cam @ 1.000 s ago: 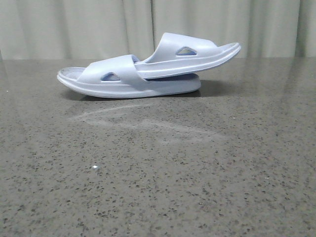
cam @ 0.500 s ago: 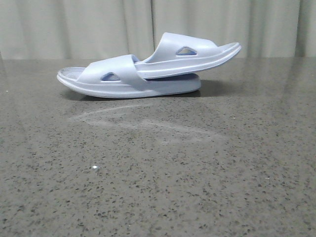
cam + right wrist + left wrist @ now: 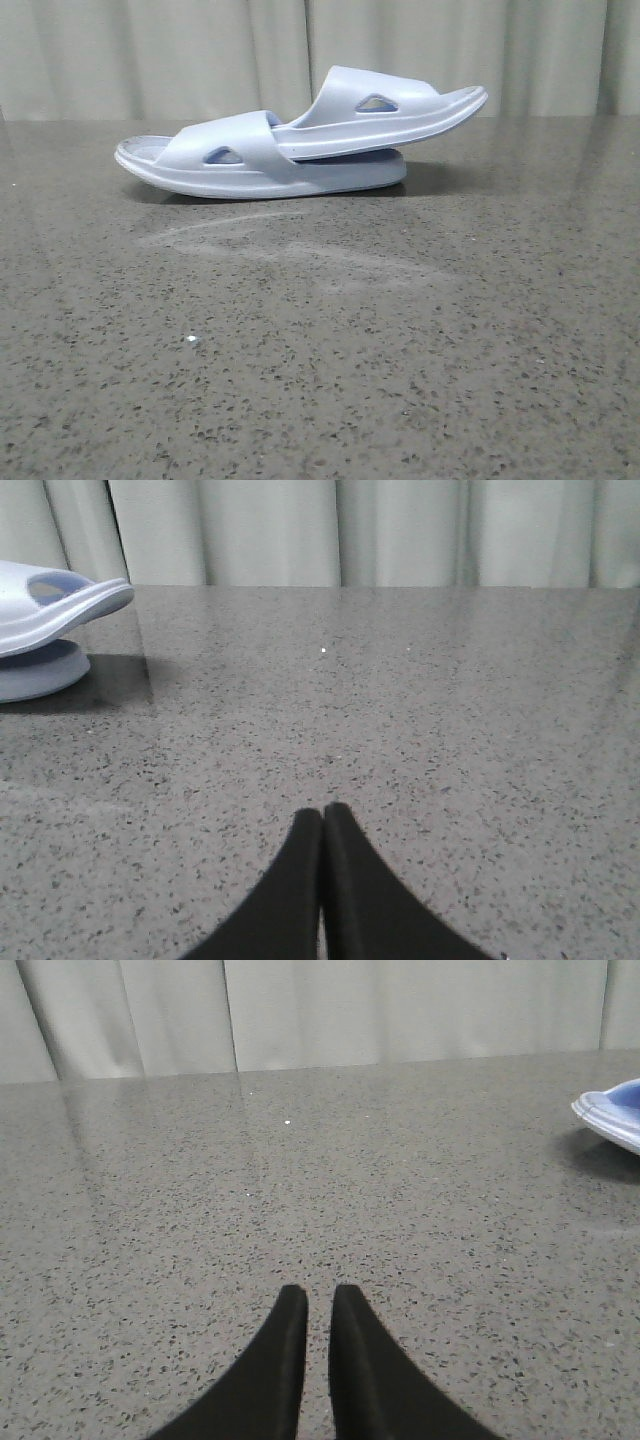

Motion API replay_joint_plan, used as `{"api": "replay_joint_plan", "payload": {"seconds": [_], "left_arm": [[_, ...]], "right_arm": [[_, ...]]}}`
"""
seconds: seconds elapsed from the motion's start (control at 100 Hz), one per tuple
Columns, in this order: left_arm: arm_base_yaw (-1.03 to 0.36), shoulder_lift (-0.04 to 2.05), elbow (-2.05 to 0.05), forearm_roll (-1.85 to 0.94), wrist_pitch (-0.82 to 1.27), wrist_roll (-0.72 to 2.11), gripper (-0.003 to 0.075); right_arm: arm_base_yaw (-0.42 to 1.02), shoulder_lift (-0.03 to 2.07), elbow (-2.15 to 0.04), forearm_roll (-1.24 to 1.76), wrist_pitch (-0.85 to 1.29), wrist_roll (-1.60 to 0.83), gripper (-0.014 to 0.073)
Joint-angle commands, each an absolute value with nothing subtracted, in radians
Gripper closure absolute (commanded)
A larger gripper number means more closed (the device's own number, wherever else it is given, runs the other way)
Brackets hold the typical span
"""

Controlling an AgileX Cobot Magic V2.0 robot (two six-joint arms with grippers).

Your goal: Insert blue slippers together front up

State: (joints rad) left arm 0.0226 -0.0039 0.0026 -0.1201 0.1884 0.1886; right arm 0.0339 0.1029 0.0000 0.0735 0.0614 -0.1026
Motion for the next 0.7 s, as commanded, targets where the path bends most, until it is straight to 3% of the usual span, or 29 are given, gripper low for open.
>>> {"api": "replay_joint_plan", "payload": {"seconds": [0.0, 0.13, 0.69], "left_arm": [[0.026, -0.034, 0.012, -0.130, 0.116, 0.186, 0.0705], [0.026, -0.034, 0.012, -0.130, 0.116, 0.186, 0.0705], [0.026, -0.034, 0.012, -0.130, 0.116, 0.186, 0.0705]], "right_arm": [[0.036, 0.040, 0.029, 0.051, -0.021, -0.101, 0.0683], [0.032, -0.029, 0.033, 0.045, 0.138, -0.099, 0.0683], [0.028, -0.025, 0.033, 0.043, 0.142, -0.099, 0.0683]]}}
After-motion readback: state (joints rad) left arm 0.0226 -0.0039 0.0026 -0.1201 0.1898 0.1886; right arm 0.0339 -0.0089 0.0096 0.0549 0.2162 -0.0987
